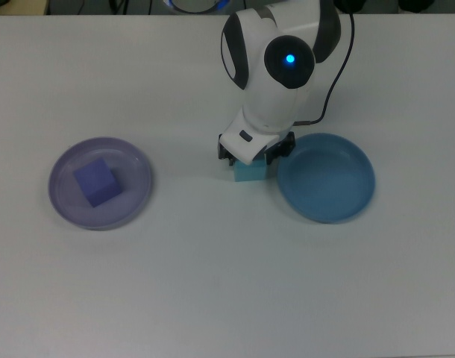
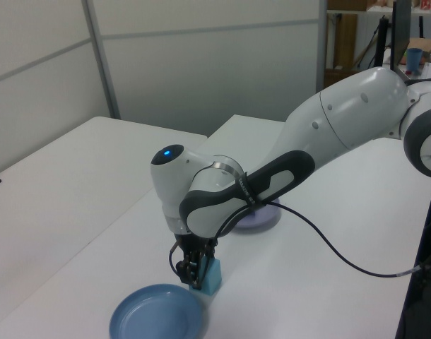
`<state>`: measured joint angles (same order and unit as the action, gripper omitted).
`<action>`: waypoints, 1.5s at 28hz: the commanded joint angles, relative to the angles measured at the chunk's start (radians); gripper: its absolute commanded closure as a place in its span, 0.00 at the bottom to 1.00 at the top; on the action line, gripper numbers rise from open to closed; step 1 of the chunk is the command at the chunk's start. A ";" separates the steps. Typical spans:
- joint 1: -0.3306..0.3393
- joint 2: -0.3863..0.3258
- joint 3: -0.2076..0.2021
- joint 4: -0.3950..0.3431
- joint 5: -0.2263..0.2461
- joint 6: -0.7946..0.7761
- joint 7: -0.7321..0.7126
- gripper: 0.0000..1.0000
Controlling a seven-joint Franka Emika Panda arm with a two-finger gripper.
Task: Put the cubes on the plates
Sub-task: 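Move the gripper over the cyan cube and grasp it, then carry the cyan cube onto the light blue plate and release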
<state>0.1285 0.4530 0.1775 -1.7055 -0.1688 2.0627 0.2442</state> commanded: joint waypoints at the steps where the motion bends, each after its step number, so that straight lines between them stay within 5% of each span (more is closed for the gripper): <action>1: -0.013 -0.046 -0.007 -0.017 -0.003 -0.027 0.012 1.00; 11: -0.009 -0.092 0.002 0.033 0.054 -0.069 0.049 1.00; 24: 0.168 -0.020 0.000 0.095 0.022 0.135 0.168 1.00; 28: 0.174 0.010 -0.001 0.095 -0.008 0.142 0.188 0.78; 29: 0.174 0.016 -0.001 0.095 -0.011 0.142 0.187 0.65; 30: 0.174 0.019 -0.001 0.095 -0.015 0.143 0.185 0.45; 31: 0.175 0.035 -0.001 0.095 -0.023 0.146 0.188 0.00; 36: 0.174 0.033 -0.001 0.095 -0.038 0.142 0.190 0.00; 42: 0.165 -0.063 -0.006 0.089 -0.017 0.073 0.219 0.00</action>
<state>0.2966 0.4773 0.1784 -1.6023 -0.1855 2.1924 0.4246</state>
